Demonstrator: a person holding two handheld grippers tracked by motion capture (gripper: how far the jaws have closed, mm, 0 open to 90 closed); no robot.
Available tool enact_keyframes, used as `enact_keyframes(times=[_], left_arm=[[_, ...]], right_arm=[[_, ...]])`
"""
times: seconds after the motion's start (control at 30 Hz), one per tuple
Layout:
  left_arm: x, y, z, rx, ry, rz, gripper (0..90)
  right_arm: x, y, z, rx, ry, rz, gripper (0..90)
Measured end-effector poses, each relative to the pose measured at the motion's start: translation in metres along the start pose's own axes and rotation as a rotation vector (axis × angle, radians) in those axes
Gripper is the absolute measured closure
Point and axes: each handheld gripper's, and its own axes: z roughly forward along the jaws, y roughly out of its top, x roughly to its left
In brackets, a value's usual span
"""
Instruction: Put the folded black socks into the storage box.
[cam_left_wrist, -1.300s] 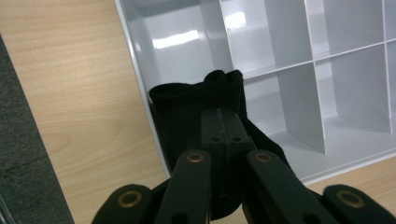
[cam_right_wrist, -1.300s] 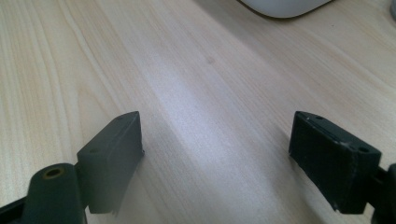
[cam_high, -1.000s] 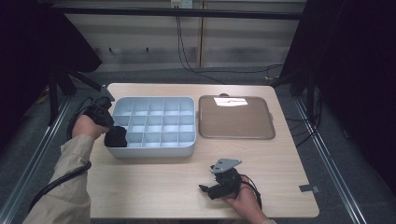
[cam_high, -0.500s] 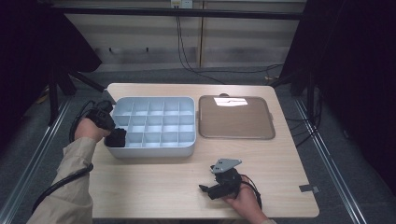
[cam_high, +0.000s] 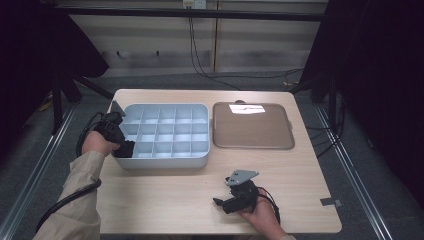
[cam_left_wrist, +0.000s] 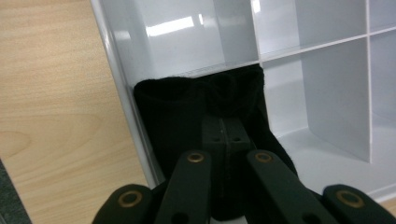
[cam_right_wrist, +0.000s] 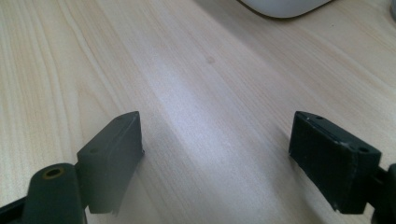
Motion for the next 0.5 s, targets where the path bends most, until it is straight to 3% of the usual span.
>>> enact_keyframes(times=[0.5], left_arm=[[-0.002, -0.003, 0.017, 0.002, 0.009, -0.003, 90.0]], right_arm=[[0.0, 0.0, 0.0, 0.0, 0.0, 0.0, 17.1]])
